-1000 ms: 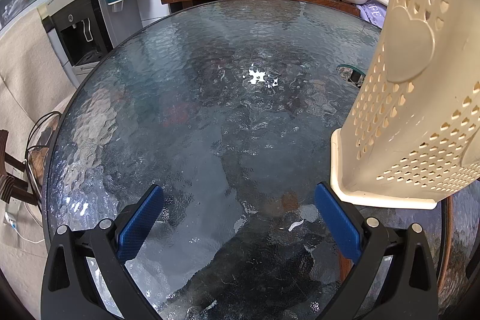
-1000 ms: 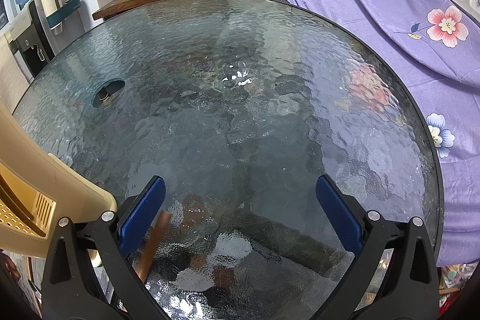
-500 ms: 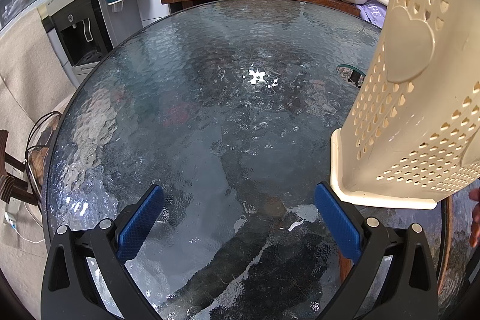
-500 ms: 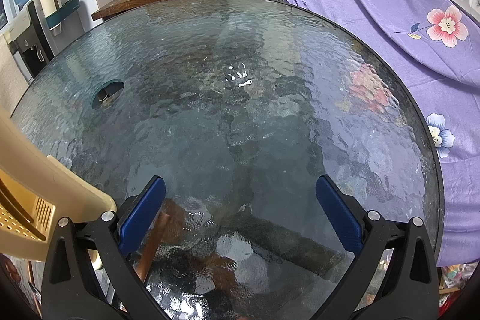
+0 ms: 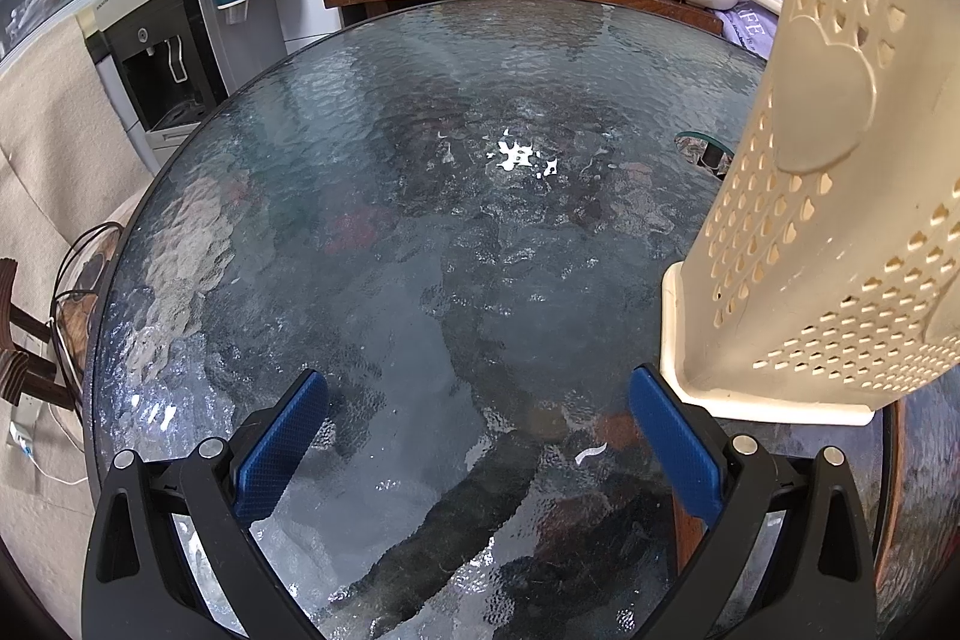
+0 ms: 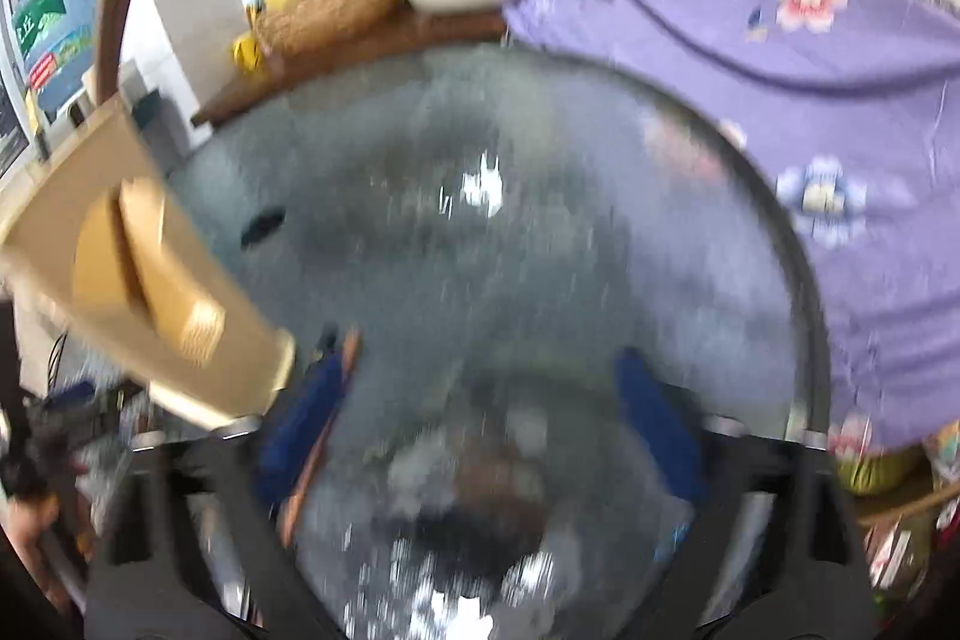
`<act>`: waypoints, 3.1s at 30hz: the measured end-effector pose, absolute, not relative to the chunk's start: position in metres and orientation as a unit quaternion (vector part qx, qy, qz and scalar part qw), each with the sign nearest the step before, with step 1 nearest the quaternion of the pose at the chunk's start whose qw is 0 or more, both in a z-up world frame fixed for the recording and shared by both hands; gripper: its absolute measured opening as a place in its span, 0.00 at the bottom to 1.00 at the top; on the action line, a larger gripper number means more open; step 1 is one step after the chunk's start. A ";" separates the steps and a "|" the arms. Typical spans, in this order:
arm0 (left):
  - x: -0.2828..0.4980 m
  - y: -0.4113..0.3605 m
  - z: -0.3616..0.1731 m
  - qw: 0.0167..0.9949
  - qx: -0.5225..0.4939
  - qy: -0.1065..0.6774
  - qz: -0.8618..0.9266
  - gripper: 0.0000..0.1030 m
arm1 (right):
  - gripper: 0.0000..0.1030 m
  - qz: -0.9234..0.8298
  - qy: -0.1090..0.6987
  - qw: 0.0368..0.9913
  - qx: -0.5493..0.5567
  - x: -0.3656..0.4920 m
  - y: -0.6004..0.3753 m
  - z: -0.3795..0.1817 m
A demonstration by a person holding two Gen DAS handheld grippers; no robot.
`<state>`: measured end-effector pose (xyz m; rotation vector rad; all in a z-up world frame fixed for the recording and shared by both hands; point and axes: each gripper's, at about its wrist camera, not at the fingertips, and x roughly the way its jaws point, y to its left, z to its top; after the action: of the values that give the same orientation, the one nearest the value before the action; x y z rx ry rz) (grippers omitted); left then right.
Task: Organize utensils
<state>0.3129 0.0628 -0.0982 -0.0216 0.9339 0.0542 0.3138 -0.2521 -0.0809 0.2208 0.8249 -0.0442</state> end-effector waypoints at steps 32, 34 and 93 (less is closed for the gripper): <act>0.262 0.013 -0.087 0.885 0.038 0.464 -0.036 0.39 | 0.26 0.017 0.461 0.887 0.031 0.330 -0.176 -0.099; 0.264 0.011 -0.086 0.884 0.039 0.464 -0.046 0.32 | 0.23 0.017 0.460 0.887 0.029 0.333 -0.177 -0.099; 0.258 0.010 -0.089 0.879 0.037 0.472 -0.063 0.28 | 0.10 0.022 0.471 0.881 0.039 0.353 -0.173 -0.097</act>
<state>0.2578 0.0100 -0.0889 0.0781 0.9844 -0.1307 0.3532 -0.1729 -0.0975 0.0813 0.9802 0.0449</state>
